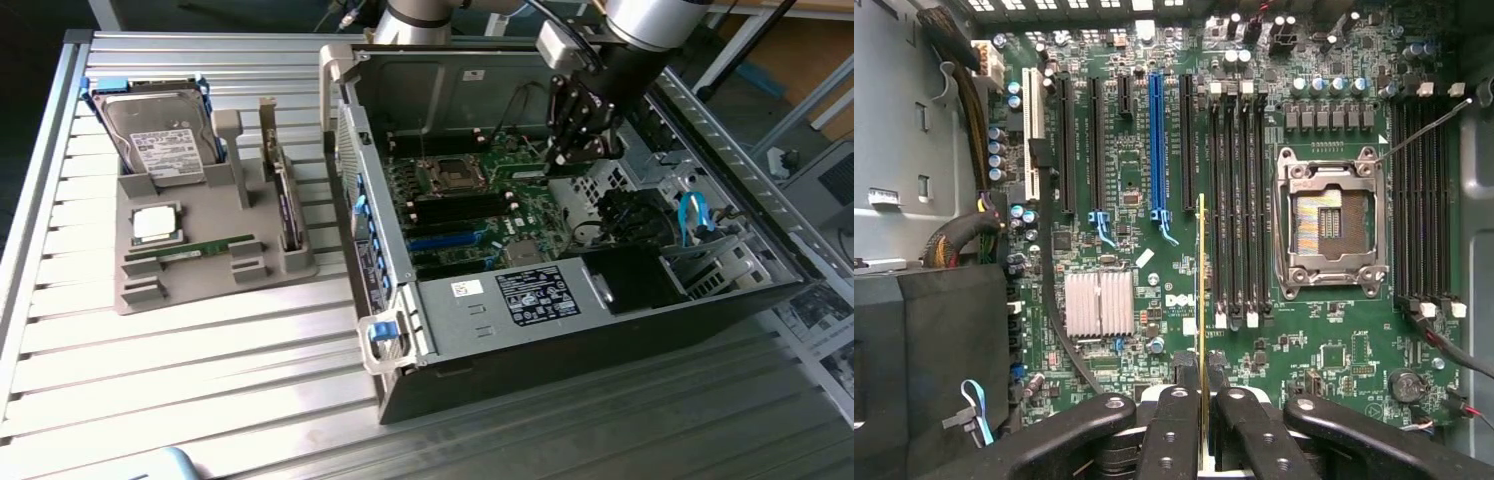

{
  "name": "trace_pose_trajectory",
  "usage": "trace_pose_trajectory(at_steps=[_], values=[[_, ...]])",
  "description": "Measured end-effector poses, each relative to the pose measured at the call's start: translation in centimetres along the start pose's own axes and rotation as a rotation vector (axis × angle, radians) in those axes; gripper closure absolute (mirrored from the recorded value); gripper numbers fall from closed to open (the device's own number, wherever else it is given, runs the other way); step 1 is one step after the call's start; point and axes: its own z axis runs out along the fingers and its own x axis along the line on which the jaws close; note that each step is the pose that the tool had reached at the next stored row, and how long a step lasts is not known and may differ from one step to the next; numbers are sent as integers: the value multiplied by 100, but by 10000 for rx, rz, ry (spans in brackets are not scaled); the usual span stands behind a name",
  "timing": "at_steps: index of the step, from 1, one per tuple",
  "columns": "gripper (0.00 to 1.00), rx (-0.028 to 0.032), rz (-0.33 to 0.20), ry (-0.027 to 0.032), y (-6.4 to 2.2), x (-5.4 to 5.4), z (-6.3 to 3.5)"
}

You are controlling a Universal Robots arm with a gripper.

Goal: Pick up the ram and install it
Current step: 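Insert the ram into the slot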

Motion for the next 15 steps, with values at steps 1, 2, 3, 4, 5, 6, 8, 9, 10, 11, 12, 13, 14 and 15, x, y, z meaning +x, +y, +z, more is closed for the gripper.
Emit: trace_pose_trajectory(at_steps=[1, 2, 3, 4, 5, 6, 8, 9, 10, 11, 12, 13, 14, 15], values=[[87, 0, 0, 0, 0, 0, 5], [87, 0, 0, 0, 0, 0, 11], [87, 0, 0, 0, -1, 0, 15], [87, 0, 0, 0, -1, 0, 22], [87, 0, 0, 0, -1, 0, 29], [87, 0, 0, 0, -2, 0, 38], [87, 0, 0, 0, -2, 0, 48], [87, 0, 0, 0, -2, 0, 56], [87, 0, 0, 0, -3, 0, 64], [87, 0, 0, 0, -3, 0, 68], [87, 0, 0, 0, -3, 0, 77], [87, 0, 0, -1, -4, 0, 84], [87, 0, 0, 0, -4, 0, 89], [87, 0, 0, 0, -4, 0, 93]])
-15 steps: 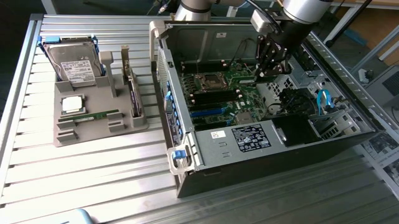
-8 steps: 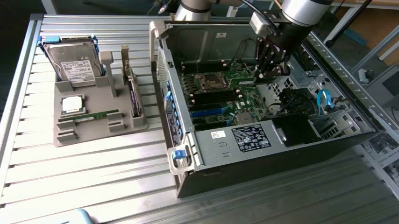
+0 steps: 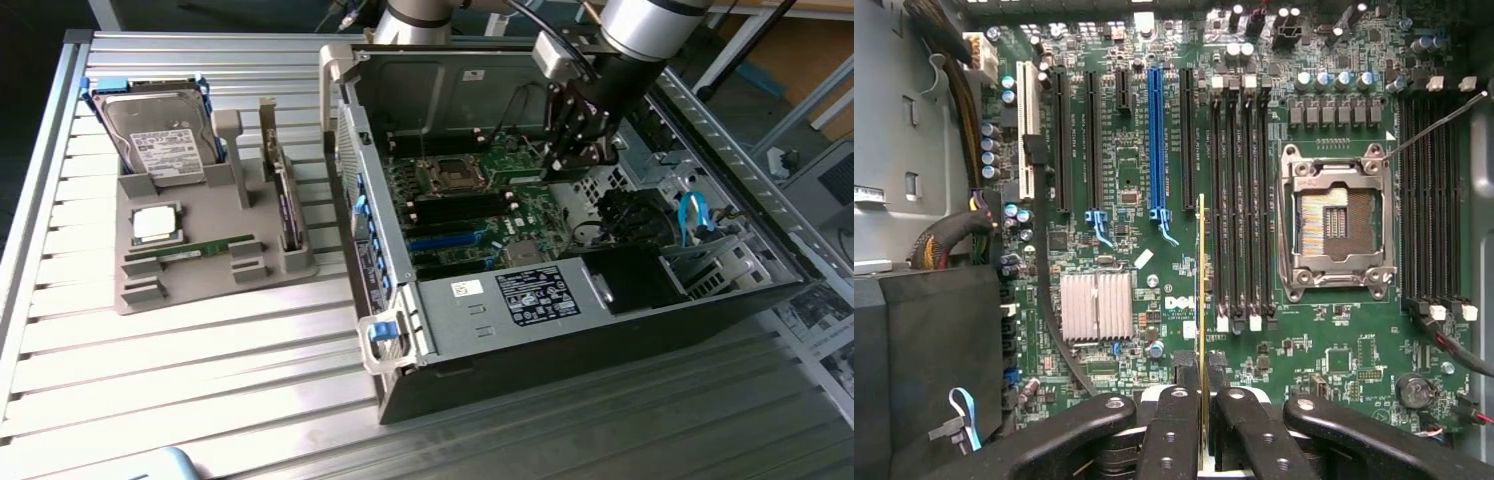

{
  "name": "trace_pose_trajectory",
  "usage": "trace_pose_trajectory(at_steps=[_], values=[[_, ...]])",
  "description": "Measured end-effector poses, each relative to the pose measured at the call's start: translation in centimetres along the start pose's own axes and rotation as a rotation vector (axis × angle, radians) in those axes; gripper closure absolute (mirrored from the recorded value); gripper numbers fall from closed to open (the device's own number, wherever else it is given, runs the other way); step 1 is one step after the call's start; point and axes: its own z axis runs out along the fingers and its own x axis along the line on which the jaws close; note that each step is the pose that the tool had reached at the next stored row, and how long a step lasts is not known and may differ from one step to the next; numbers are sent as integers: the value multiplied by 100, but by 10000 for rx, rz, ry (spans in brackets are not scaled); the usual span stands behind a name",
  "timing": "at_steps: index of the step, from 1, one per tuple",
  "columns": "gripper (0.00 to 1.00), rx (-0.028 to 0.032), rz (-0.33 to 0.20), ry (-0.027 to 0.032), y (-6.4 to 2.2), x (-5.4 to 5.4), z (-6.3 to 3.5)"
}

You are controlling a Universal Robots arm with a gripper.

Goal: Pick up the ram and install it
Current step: 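Insert the ram into the slot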

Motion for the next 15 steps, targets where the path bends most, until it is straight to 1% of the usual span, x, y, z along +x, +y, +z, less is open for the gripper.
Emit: trace_pose_trajectory(at_steps=[15], values=[[87, 0, 0, 0, -4, 0, 78]])
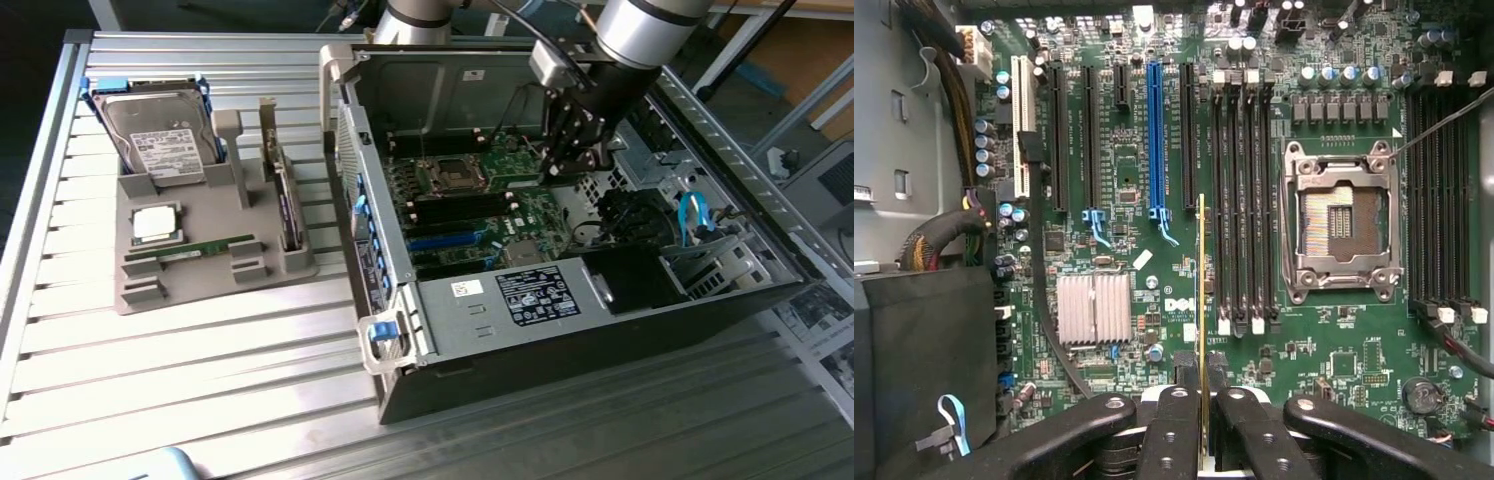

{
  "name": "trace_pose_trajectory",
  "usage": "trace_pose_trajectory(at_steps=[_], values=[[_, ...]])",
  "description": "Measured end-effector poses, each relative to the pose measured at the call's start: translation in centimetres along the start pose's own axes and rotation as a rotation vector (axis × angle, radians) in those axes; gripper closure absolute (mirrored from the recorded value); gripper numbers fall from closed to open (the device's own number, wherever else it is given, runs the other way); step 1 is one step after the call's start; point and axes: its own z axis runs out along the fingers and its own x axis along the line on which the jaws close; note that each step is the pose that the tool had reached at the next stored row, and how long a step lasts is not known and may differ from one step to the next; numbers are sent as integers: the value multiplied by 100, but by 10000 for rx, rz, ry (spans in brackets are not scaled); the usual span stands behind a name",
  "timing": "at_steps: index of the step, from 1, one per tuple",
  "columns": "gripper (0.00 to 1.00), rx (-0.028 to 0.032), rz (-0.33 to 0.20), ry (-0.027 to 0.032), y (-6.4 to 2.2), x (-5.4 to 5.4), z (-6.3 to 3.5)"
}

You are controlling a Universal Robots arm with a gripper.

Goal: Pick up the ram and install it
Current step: 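Insert the ram into the slot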

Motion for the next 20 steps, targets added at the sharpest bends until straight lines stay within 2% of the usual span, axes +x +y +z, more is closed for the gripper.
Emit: trace_pose_trajectory(at_steps=[20], values=[[87, 0, 0, 0, -4, 0, 92]])
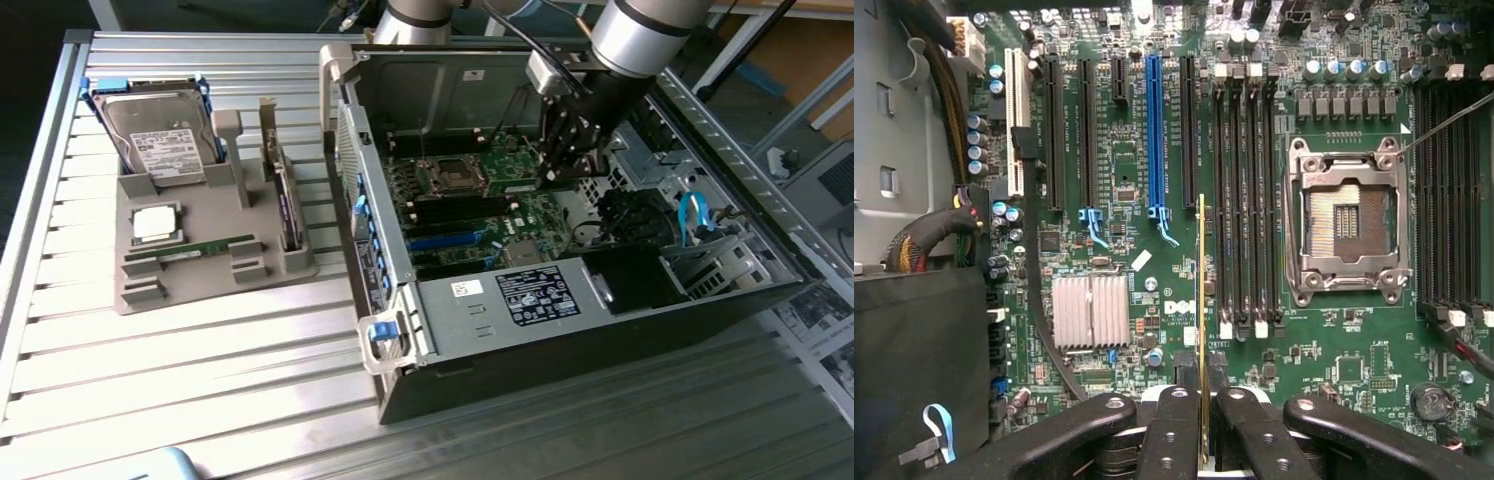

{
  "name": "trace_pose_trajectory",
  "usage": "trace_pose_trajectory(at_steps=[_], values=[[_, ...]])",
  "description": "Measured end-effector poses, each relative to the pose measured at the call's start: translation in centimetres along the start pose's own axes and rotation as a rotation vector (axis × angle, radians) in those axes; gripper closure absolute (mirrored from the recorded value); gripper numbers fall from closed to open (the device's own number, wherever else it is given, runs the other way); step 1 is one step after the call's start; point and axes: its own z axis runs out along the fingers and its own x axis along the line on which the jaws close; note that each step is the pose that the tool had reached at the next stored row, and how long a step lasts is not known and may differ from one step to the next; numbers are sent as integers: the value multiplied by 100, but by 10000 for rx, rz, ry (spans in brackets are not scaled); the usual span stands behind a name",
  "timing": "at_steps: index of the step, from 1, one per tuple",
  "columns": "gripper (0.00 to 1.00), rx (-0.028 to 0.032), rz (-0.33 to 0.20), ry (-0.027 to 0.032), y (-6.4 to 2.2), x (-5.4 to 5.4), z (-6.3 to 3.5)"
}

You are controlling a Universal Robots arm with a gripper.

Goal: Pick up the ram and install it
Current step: 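Insert the ram into the slot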

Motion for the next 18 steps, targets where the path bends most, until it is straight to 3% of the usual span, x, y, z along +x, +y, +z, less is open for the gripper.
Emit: trace_pose_trajectory(at_steps=[18], values=[[87, 0, 0, 1, -4, 0, 93]])
